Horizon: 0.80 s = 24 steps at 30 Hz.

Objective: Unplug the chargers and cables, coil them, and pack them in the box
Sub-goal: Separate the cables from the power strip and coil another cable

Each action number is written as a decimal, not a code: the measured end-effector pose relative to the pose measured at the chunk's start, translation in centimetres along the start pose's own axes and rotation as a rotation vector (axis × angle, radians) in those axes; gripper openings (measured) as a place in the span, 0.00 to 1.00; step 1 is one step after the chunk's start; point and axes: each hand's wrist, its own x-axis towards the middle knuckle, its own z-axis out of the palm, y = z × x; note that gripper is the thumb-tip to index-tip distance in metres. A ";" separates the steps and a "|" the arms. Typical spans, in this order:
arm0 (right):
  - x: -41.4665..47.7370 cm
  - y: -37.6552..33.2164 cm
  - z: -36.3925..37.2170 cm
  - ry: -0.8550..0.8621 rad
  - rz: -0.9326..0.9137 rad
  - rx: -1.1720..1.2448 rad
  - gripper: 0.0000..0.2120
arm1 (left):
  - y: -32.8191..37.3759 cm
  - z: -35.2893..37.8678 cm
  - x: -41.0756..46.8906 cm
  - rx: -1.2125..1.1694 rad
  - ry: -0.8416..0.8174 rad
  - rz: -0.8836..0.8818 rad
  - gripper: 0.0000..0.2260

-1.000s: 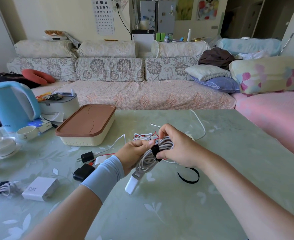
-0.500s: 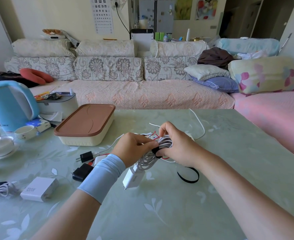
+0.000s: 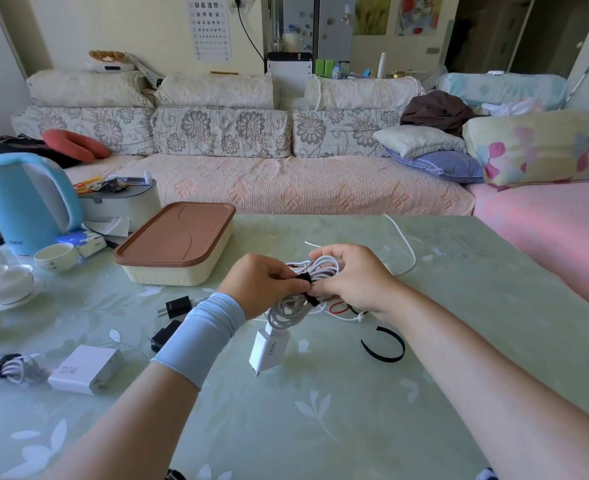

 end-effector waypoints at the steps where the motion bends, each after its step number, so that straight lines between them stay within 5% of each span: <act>1: 0.2 0.1 0.2 0.015 -0.005 -0.037 0.24 | 0.0 0.0 0.0 0.015 0.018 0.006 0.05; 8: 0.9 -0.5 1.1 0.020 -0.049 -0.063 0.31 | -0.1 -0.8 -0.3 0.167 0.065 0.125 0.07; 14: 0.9 -0.7 2.7 -0.052 0.078 0.309 0.34 | -1.7 -2.6 -0.6 0.094 0.198 0.071 0.04; 18: 0.5 0.0 5.1 -0.192 0.141 0.007 0.29 | -3.4 -4.7 -1.4 -0.114 0.285 -0.012 0.08; 24: -1.8 0.3 10.8 -0.355 0.096 -0.439 0.38 | -5.7 -7.9 -3.7 -0.307 0.287 -0.148 0.17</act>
